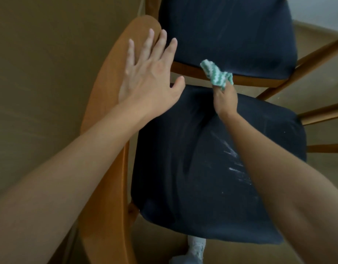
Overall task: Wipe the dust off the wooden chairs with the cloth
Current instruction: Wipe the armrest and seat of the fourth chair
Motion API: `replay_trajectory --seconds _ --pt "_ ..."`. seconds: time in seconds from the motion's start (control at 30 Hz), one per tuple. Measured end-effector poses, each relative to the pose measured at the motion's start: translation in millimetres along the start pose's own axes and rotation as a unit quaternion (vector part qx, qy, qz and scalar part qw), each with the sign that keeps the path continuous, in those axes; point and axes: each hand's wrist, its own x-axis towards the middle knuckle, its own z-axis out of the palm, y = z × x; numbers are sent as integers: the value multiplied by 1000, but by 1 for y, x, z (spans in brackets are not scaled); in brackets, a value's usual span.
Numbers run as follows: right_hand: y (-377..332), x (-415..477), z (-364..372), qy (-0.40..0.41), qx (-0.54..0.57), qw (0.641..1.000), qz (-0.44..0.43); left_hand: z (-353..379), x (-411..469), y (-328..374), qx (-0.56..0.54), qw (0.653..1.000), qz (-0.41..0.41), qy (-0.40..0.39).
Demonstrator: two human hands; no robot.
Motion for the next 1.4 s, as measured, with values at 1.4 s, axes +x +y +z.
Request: replay_trajectory --seconds 1.4 --pt "-14 -51 -61 -32 145 988 34 -1 -2 0 13 1000 13 -5"
